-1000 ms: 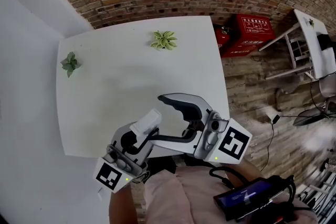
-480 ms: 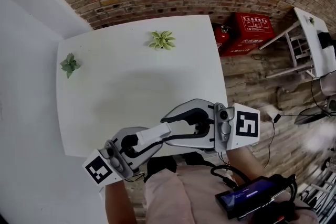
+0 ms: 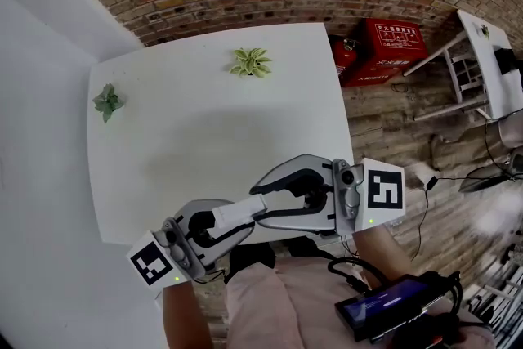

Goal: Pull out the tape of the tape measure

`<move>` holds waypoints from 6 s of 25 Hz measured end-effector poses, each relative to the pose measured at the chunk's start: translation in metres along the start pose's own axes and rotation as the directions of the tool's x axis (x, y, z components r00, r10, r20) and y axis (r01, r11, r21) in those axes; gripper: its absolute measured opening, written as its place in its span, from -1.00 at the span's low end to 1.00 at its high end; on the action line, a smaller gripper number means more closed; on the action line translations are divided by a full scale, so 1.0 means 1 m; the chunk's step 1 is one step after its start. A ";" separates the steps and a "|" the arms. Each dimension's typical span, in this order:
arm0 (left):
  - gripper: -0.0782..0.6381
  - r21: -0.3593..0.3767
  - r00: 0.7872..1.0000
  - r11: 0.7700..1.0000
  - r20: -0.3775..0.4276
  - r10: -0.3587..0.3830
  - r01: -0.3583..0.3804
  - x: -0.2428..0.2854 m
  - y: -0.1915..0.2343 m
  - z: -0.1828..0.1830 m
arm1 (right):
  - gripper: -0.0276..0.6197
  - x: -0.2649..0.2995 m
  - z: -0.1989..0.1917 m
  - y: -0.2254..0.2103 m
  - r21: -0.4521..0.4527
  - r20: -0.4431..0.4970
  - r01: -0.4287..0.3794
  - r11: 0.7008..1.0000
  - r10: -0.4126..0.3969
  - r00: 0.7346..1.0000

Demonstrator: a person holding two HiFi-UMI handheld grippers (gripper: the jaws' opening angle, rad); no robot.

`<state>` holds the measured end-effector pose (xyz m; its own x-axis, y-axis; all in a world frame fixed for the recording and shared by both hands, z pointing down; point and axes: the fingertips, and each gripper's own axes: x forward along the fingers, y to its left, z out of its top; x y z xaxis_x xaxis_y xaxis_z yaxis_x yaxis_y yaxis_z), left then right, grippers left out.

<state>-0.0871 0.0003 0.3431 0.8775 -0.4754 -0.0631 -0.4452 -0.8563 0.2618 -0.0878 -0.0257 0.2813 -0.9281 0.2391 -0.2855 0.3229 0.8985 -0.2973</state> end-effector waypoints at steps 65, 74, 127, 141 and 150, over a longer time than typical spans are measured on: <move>-0.45 -0.265 0.914 0.893 0.290 -0.285 0.363 -0.002 -0.042 0.040 | -0.03 0.017 0.023 0.074 0.110 0.028 -0.501 0.858 0.501 0.865; -0.20 0.066 0.927 0.926 0.080 0.368 -0.373 -0.021 0.046 0.008 | -0.05 -0.003 0.022 -0.035 0.163 0.098 0.133 0.978 -0.150 0.984; -0.45 0.097 0.981 0.981 0.109 0.160 -0.170 0.013 0.012 0.042 | -0.60 0.000 0.023 0.004 -0.070 0.043 0.084 0.994 -0.081 0.996; -0.48 0.139 0.988 0.980 0.081 0.131 -0.142 0.010 0.004 0.043 | -0.60 -0.002 0.017 0.004 -0.006 -0.046 0.039 0.999 -0.039 0.998; -0.51 0.180 0.988 0.973 0.084 0.133 -0.146 0.005 0.003 0.045 | -0.32 -0.004 0.030 0.004 0.008 -0.026 0.107 0.994 -0.107 0.994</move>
<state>-0.0924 -0.0140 0.3002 0.7923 -0.6004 -0.1086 -0.5935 -0.7996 0.0910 -0.0776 -0.0341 0.2539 -0.9618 0.1516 -0.2280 0.2234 0.9159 -0.3334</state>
